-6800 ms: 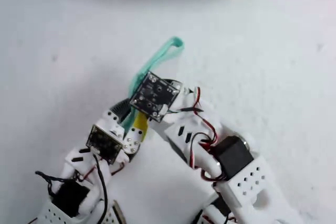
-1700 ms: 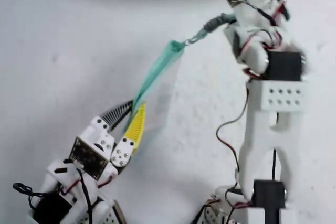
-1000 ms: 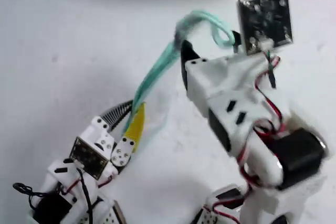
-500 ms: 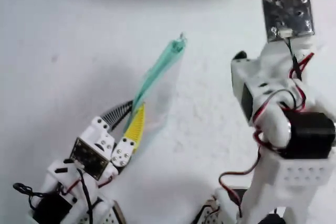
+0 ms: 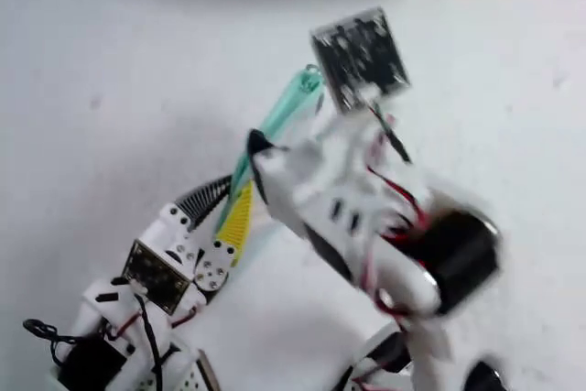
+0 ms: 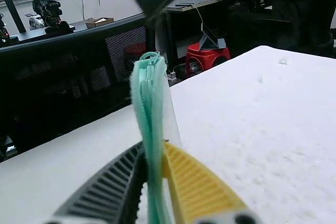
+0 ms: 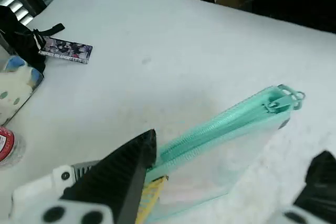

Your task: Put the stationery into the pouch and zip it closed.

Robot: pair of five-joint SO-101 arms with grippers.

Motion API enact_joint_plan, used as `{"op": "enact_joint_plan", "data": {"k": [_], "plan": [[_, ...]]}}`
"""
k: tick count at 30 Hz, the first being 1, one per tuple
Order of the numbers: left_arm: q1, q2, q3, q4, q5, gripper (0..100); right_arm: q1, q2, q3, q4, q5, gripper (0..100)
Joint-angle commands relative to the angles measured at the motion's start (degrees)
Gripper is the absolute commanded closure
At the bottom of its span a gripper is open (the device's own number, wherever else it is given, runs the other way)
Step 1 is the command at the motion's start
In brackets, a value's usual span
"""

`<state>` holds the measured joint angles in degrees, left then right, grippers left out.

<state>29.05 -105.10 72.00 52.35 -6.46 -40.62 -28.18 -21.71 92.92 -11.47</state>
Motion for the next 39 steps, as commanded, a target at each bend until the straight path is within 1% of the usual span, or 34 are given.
{"op": "enact_joint_plan", "data": {"k": [1, 4, 7, 10, 13, 16, 20, 21, 22, 23, 26, 27, 28, 29, 32, 33, 34, 36, 37, 39], "plan": [[-0.5, 0.3, 2.8, 0.0, -0.7, 98, -0.8, 5.0, 0.0, -2.8, -3.5, 56.2], [-0.5, 0.3, 2.8, 0.1, -0.7, 98, -0.5, 8.7, 0.0, -3.2, -5.5, 56.2], [-0.5, 0.3, 2.8, 0.2, -0.7, 98, 2.9, 10.8, 0.0, -1.8, -7.6, 56.2], [-0.5, 0.3, 2.8, 0.0, -0.7, 98, 5.9, 12.2, 0.1, -1.3, -7.8, 56.2], [-0.5, 0.3, 2.8, -0.1, -0.7, 98, 5.5, 14.3, 0.1, -1.3, -7.9, 56.2], [-0.5, 0.3, 2.8, -0.1, -0.7, 98, 3.6, 16.7, 0.1, -1.3, -7.7, 56.2], [-0.5, 0.3, 2.8, -0.1, -0.7, 98, 3.9, 20.4, -0.6, -2.5, -7.7, 56.9], [-0.5, 0.3, 2.8, -0.1, -0.8, 98, 4.6, 21.4, -1.1, -2.5, -7.7, 59.2], [-0.5, 0.3, 2.8, -0.1, -0.9, 98, 5.3, 22.1, -1.7, -2.5, -7.7, 63.6], [-0.4, 0.3, 2.8, -0.1, -1.6, 98, 6.0, 22.8, -2.3, -2.3, -7.7, 70.2], [0.0, 0.3, 2.8, -0.1, -3.0, 98, 7.6, 23.7, -4.7, -0.4, -7.6, 98.7], [0.0, 0.3, 2.8, -0.1, -3.3, 98, 7.9, 23.7, -5.3, 0.4, -7.2, 98.6], [0.0, 0.3, 2.8, -0.1, -3.5, 98, 8.0, 23.4, -5.9, 1.3, -7.1, 93.7], [0.0, 0.3, 2.8, -0.1, -3.5, 98, 8.0, 23.4, -6.6, 2.2, -6.9, 92.3], [0.0, 0.3, 2.8, -1.0, -3.5, 97, 8.2, 23.9, -8.9, 4.0, -6.4, 99.1], [0.0, 0.3, 2.5, -1.0, -3.4, 95, 8.2, 24.0, -9.4, 3.9, -5.7, 97.6], [0.0, 0.3, 2.4, -0.5, -3.2, 91, 8.2, 24.0, -9.8, 3.8, -5.3, 97.8], [0.0, 0.3, 2.2, 1.1, -2.5, 79, 8.0, 24.0, -9.8, 2.3, -4.8, 98.2], [0.0, 0.3, 1.7, 1.9, -0.9, 76, 8.0, 24.0, -10.0, 1.4, -4.8, 98.1], [0.0, 0.3, -0.9, 4.6, 0.6, 77, 8.2, 24.0, -10.9, -1.2, -4.8, 98.1]]}}
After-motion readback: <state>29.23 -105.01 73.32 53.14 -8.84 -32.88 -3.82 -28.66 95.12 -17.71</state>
